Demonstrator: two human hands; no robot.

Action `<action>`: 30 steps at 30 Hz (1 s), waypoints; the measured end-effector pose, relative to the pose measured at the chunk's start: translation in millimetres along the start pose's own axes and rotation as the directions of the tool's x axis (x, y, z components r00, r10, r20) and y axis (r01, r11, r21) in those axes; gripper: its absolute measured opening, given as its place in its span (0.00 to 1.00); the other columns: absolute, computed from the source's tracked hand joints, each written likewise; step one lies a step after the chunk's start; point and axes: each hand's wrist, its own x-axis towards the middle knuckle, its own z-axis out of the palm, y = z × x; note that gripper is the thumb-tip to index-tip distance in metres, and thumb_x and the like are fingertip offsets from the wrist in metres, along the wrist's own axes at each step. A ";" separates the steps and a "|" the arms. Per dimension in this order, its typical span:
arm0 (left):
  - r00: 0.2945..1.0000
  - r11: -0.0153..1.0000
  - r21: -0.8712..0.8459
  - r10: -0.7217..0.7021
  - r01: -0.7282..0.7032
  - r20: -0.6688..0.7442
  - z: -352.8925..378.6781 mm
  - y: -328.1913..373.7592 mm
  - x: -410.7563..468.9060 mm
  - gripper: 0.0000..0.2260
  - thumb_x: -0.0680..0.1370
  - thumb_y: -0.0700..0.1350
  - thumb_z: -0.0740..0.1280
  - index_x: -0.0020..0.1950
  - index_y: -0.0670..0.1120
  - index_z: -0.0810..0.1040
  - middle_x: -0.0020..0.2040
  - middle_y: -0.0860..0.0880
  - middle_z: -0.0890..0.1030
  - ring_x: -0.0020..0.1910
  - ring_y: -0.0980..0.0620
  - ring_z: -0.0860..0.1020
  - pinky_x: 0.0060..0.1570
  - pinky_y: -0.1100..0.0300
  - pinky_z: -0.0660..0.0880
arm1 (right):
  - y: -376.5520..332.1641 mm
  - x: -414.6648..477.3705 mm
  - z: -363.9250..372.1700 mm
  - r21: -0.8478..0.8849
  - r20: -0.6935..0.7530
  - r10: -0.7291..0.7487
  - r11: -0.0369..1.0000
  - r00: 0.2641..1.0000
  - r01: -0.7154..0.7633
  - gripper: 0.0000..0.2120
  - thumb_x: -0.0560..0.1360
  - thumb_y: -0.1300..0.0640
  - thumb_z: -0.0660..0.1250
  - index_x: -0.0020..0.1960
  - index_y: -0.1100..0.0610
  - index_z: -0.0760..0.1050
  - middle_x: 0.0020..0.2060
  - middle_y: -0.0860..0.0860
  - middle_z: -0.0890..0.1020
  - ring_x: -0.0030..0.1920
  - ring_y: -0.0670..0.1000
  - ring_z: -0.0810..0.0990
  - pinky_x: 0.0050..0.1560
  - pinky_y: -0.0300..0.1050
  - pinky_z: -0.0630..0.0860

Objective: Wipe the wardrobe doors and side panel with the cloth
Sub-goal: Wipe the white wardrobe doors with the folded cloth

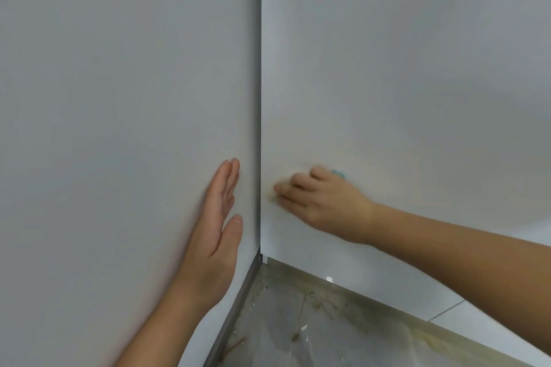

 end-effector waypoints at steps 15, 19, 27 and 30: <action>0.996 0.994 0.078 -0.065 0.070 -0.066 13.0 -30.8 -15.2 0.34 0.72 0.33 0.52 0.75 0.58 0.53 0.76 0.62 0.60 0.76 0.61 0.57 0.74 0.60 0.57 | -18.5 12.4 18.3 0.080 -0.187 0.187 0.981 0.964 -0.175 0.16 0.80 0.68 0.55 0.60 0.63 0.78 0.62 0.59 0.79 0.55 0.57 0.75 0.46 0.49 0.69; 0.985 0.982 0.088 -0.166 0.169 -0.035 14.1 -49.8 -22.2 0.34 0.72 0.34 0.52 0.74 0.59 0.54 0.76 0.59 0.60 0.75 0.62 0.58 0.74 0.59 0.56 | -57.7 7.2 55.6 0.067 -0.023 0.069 0.995 0.997 -0.067 0.21 0.80 0.68 0.49 0.57 0.61 0.80 0.61 0.58 0.79 0.54 0.55 0.79 0.50 0.47 0.64; 0.954 0.918 0.287 -0.298 0.275 0.040 4.9 -78.8 -36.3 0.32 0.73 0.39 0.52 0.72 0.64 0.49 0.77 0.60 0.56 0.75 0.65 0.54 0.77 0.54 0.53 | -115.5 -5.3 119.1 0.087 0.226 -0.118 0.991 0.967 0.101 0.13 0.69 0.52 0.71 0.52 0.55 0.84 0.57 0.53 0.82 0.55 0.55 0.72 0.53 0.48 0.64; 0.951 0.911 0.310 -0.303 0.271 0.058 2.5 -80.9 -38.5 0.31 0.73 0.40 0.51 0.72 0.64 0.48 0.77 0.62 0.55 0.75 0.66 0.53 0.76 0.58 0.52 | -128.2 -3.9 130.9 0.144 0.334 -0.154 0.983 0.930 0.111 0.10 0.69 0.50 0.71 0.47 0.53 0.84 0.53 0.51 0.83 0.53 0.53 0.75 0.51 0.47 0.64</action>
